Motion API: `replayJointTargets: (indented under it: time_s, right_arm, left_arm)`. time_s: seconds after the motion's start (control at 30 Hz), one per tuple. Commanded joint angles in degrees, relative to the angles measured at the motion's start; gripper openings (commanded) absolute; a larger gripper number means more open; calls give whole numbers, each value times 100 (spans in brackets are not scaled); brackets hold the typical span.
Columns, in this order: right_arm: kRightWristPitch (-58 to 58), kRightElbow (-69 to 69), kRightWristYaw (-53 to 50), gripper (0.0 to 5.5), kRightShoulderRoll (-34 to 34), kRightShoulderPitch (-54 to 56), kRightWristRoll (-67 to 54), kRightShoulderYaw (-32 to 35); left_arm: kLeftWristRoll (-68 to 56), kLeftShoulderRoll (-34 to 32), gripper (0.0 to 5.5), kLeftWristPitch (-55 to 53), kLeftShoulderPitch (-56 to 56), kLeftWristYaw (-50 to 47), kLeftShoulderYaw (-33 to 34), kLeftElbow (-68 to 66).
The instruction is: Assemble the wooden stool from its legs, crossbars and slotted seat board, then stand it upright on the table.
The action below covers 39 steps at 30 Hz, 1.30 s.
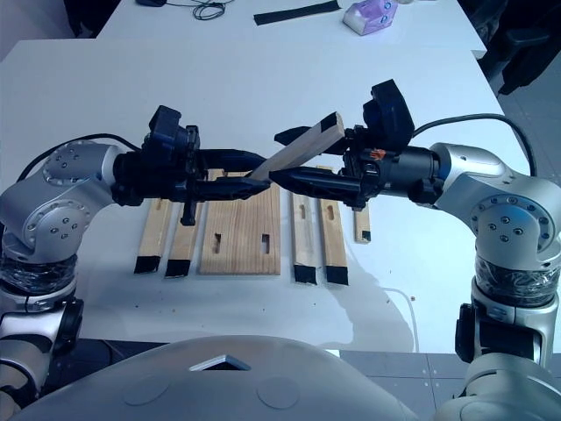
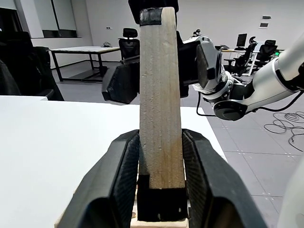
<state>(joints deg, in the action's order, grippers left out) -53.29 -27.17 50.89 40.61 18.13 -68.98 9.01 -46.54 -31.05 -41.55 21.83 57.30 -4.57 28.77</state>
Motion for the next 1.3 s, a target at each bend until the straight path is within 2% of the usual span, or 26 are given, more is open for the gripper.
replayJointTargets:
  time_s: [0.03, 0.47, 0.77, 0.97, 1.3]
  right_arm:
    - [110, -128, 62, 341, 59, 9, 151, -68]
    - [91, 13, 332, 341, 354, 250, 40, 127]
    - [175, -83, 474, 227, 370, 123, 220, 10]
    - [247, -68, 586, 129, 435, 113, 372, -15]
    - [581, -54, 947, 129, 660, -67, 1000, -232]
  left_arm:
    - [-74, -90, 130, -14, 50, 83, -30, -9]
    - [-196, -220, 130, -39, -54, 163, 46, -115]
    - [-235, -206, 130, -26, -47, 150, -20, -101]
    - [-231, -269, 130, -22, -73, 232, -26, -127]
    - [-259, -367, 130, -42, -91, 385, 6, -159]
